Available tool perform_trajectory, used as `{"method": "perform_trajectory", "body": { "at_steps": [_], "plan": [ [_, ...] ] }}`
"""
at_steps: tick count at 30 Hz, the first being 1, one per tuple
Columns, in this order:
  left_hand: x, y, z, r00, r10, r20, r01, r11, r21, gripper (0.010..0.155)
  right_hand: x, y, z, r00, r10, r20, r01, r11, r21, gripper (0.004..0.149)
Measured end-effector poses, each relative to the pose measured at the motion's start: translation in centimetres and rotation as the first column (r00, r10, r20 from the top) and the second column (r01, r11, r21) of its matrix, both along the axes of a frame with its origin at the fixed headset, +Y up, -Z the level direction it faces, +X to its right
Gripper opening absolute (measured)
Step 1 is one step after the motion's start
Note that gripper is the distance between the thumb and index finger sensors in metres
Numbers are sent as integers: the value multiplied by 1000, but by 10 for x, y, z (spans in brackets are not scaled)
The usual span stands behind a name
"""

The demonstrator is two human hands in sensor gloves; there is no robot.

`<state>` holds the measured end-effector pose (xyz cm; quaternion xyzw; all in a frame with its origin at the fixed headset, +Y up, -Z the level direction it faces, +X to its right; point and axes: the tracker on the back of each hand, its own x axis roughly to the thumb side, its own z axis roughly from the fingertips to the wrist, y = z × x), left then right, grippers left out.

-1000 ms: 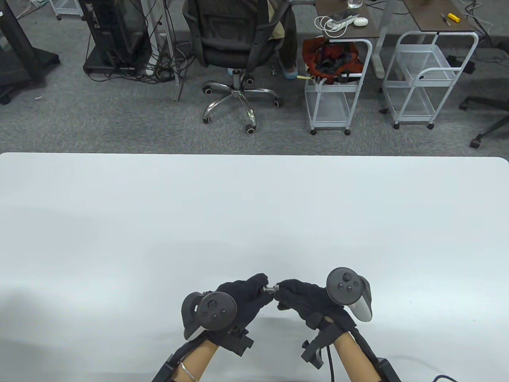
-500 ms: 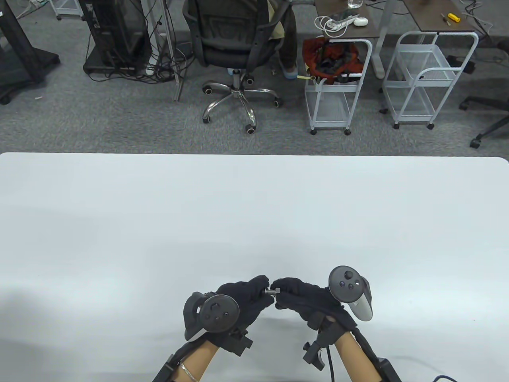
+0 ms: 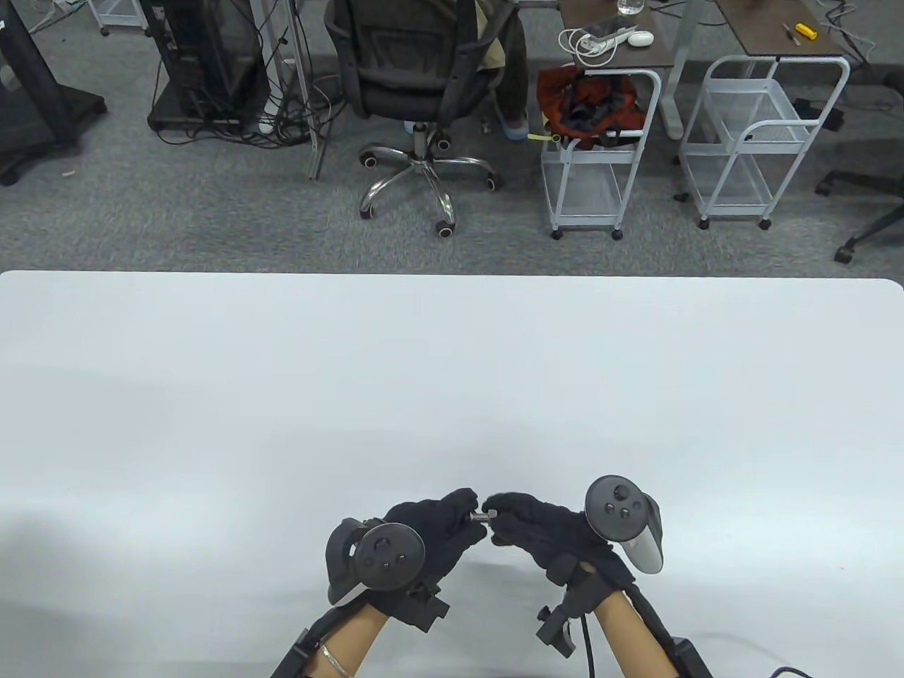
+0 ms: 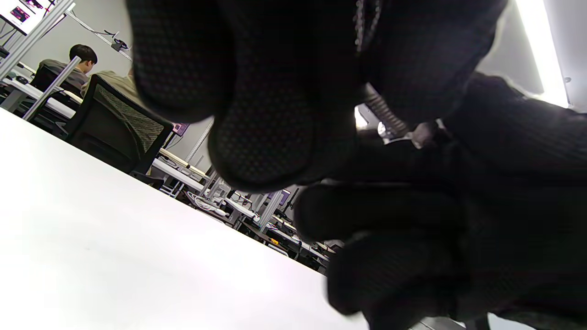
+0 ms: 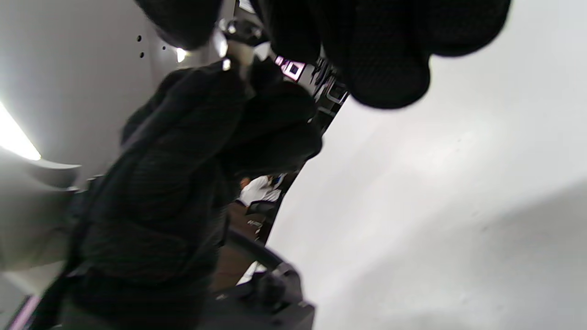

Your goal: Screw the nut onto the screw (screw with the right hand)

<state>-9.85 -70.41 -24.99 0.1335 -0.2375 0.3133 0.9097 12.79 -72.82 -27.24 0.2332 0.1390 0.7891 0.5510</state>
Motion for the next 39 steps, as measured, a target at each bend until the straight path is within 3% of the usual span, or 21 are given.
{"method": "perform_trajectory", "body": {
  "at_steps": [5,8,9,13,16,18,22,24,26,29,33,37,39],
  "plan": [
    [0,1,0,1000,-8,2,8,1000,9,49,5,1,1,994,66,89,-69,997,31,48],
    [1,0,0,1000,-6,6,6,1000,4,49,1,1,1,1000,8,-2,-8,1000,-1,59],
    [1,0,0,1000,-8,7,8,1000,3,49,-1,1,1,1000,10,-18,-10,1000,-10,55],
    [2,0,0,1000,-10,8,10,1000,2,49,3,2,0,992,92,89,-95,995,35,49],
    [2,0,-1,1000,-6,11,6,1000,-1,49,2,1,-1,999,32,-4,-32,999,3,58],
    [1,0,-1,1000,-5,12,5,1000,-2,49,0,1,-3,999,28,-29,-29,999,-21,53],
    [0,0,-2,1000,-12,-2,12,1000,1,49,3,1,-3,995,89,49,-90,996,17,48],
    [0,-1,-2,1000,2,1,-2,1000,-11,49,0,1,-3,999,51,-8,-51,999,12,59],
    [1,0,-2,1000,6,12,-6,1000,-14,49,-2,2,-4,998,47,-30,-46,999,6,52],
    [1,1,-2,1000,-18,-2,18,1000,10,49,2,2,-5,994,98,55,-101,994,48,48],
    [1,1,-2,1000,2,9,-2,1000,-6,49,-1,4,-4,999,23,-29,-22,999,27,56],
    [2,1,-2,1000,2,15,-2,1000,-2,49,3,4,-5,993,93,74,-97,993,60,48],
    [3,1,-2,1000,2,18,-2,1000,-2,49,2,4,-4,996,80,43,-82,996,46,55]
  ]
}}
